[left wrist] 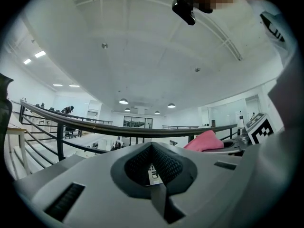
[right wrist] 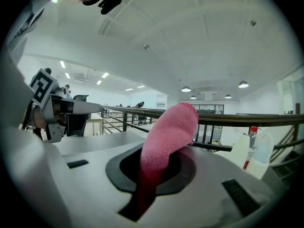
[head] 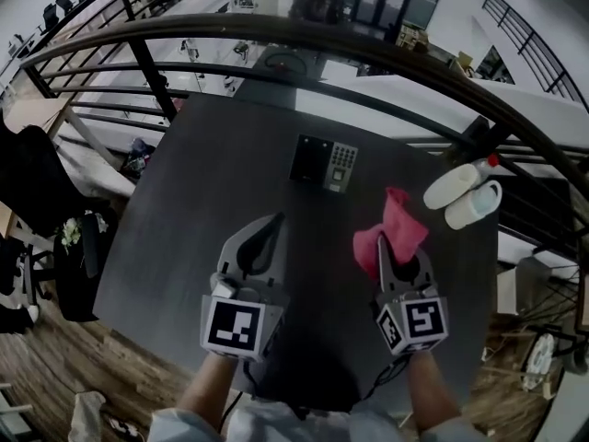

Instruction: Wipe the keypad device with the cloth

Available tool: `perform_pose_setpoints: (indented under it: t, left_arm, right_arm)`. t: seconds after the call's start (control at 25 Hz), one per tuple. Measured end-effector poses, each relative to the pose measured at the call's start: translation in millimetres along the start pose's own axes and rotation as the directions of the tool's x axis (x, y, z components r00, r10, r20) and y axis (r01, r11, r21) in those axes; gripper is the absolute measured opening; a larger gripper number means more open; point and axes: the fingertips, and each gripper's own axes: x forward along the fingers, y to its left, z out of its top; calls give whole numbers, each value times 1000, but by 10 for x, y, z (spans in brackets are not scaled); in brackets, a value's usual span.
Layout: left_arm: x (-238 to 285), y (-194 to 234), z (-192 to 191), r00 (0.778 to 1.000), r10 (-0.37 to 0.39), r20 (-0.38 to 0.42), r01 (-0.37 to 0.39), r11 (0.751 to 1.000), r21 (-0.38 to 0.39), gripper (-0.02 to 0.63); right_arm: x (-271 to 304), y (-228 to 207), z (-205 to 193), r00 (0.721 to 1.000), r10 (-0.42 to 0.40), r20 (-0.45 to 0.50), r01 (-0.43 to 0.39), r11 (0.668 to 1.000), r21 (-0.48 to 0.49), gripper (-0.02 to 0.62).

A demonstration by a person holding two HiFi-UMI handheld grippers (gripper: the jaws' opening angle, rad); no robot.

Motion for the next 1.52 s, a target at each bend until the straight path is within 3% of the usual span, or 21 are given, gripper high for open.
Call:
perform_pose_setpoints:
  t: [0.4, 0.72, 1.0, 1.28, 1.52]
  left_arm:
    - [481, 389, -321, 998, -41, -37, 40, 999, -32, 12]
    - [790, 555, -519, 996, -67, -53, 65, 997, -47, 14]
    - [783, 729, -590, 998, -49, -46, 44, 993, -109, 14]
    - [715, 856, -616, 998, -25, -53, 20, 995, -103, 14]
    - [637, 951, -667, 998, -8, -69, 0, 994, -112, 14]
  right_arm:
    - [850, -61, -113, 999, -36, -30, 33, 995, -96, 29]
    - [1420, -157, -254, 994, -77, -80, 70, 994, -83, 29]
    - [1893, -202, -469, 986, -103, -134, 93, 993, -76, 29]
    - [2319, -5, -541, 986, -69, -151, 50, 991, -122, 29]
    - [2587, 405, -576, 985, 24, -169, -60, 976, -211, 29]
